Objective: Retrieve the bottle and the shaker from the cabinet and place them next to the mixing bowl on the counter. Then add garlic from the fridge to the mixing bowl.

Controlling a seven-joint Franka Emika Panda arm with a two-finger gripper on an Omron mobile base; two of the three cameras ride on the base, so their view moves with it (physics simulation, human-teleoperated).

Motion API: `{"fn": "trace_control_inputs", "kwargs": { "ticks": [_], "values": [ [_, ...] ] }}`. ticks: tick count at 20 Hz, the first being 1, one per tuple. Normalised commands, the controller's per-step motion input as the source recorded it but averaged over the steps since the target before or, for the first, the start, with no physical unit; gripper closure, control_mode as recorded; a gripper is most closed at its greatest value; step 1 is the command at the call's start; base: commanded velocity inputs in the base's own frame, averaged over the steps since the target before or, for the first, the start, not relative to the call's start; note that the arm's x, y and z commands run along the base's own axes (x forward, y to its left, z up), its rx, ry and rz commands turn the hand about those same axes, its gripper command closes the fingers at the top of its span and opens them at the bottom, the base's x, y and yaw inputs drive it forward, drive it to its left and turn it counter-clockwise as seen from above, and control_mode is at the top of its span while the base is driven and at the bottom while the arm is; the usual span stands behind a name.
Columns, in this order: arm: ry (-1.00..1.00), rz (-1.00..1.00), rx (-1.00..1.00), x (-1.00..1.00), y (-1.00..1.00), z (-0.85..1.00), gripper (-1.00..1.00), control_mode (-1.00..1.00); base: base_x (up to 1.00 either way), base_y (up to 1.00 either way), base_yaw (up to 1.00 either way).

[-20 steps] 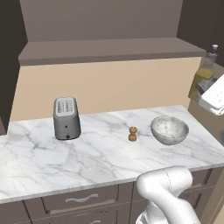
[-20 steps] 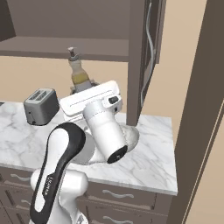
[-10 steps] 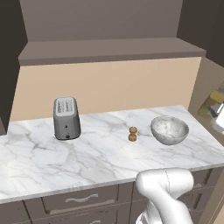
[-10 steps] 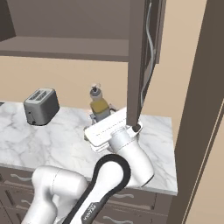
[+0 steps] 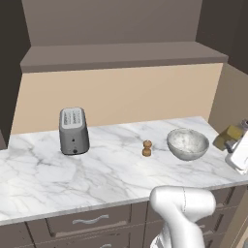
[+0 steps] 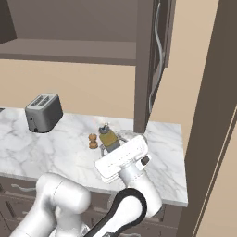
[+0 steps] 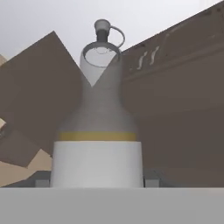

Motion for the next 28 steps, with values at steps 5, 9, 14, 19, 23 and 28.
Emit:
{"fn": "trace_control_inputs", "kwargs": {
  "ticks": [5, 9, 14, 19, 23, 28],
  "values": [
    [0.11, -0.20, 0.00, -0.04, -0.42, -0.22, 1.00, -1.00, 0.00, 0.00, 0.00],
    [0.28, -0.21, 0.00, -0.10, -0.47, -0.06, 1.00, -1.00, 0.00, 0.00, 0.00],
    [0.37, -0.16, 0.00, -0.01, -0.31, -0.25, 1.00, -1.00, 0.00, 0.00, 0.00],
    [0.23, -0.04, 0.01, 0.27, -0.02, -0.66, 1.00, -1.00, 0.00, 0.00, 0.00],
    [0.09, 0.00, 0.12, 0.36, 0.00, -0.73, 1.00, -1.00, 0.00, 0.00, 0.00],
    [0.00, 0.00, 0.22, 0.31, 0.00, -0.59, 1.00, -1.00, 0.00, 0.00, 0.00]
  ]
}}
